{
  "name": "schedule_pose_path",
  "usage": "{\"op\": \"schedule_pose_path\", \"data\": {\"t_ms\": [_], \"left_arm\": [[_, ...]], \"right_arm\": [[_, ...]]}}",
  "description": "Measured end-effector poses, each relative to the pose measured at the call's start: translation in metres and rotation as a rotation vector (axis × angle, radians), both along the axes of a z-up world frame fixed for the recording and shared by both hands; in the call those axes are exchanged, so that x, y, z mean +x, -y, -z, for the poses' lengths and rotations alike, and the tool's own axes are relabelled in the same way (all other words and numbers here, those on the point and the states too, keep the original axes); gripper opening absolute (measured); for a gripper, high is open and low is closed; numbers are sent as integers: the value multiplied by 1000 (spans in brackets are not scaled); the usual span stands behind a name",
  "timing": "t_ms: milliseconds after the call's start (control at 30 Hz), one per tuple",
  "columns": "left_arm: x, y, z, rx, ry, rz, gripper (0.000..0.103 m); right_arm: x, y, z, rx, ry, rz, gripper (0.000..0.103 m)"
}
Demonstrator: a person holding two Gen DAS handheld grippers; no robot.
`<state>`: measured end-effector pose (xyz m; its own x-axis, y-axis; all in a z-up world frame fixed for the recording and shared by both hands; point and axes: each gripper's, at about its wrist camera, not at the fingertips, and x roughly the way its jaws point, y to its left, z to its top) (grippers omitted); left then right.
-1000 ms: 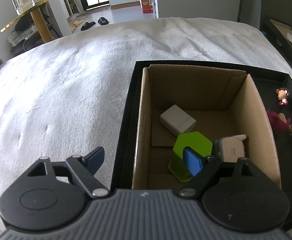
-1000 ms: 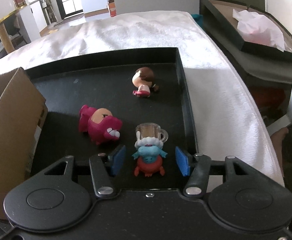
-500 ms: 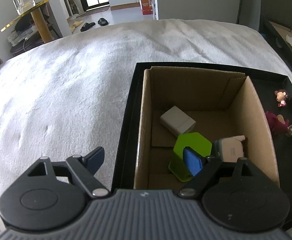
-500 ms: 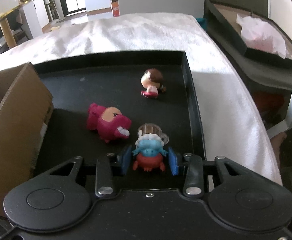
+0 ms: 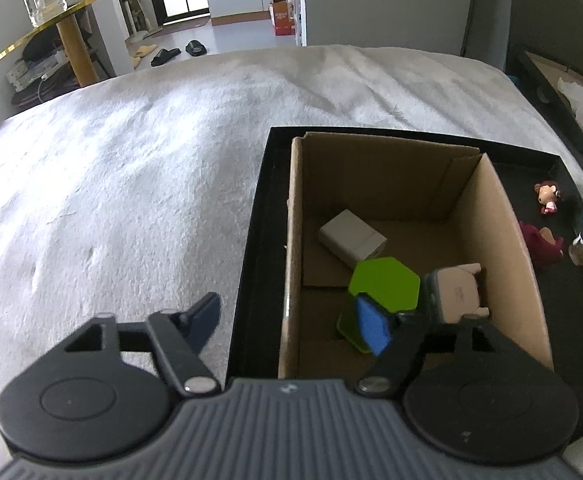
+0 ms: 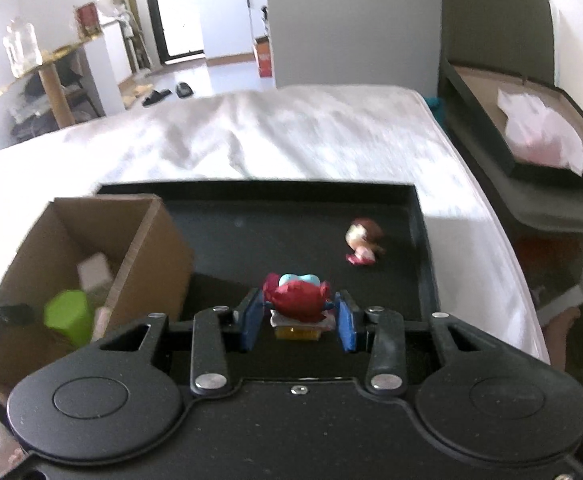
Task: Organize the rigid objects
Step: 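Carry the red figure into the box and open the right gripper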
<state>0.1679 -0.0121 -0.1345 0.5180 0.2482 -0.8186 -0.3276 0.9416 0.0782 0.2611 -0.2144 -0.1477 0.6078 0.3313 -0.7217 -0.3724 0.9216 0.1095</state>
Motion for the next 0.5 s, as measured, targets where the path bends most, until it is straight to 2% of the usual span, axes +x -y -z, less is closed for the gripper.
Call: {"op": "schedule_pose_path", "data": {"t_ms": [367,500], "left_arm": [[-8,-10,2,-49,15,11,21],[-12,-12,2,-68,22,25,18]], "right_arm": [[-14,-34,-31,26,48,-56,38],[-19,-48,-40,25,63,-82,38]]}}
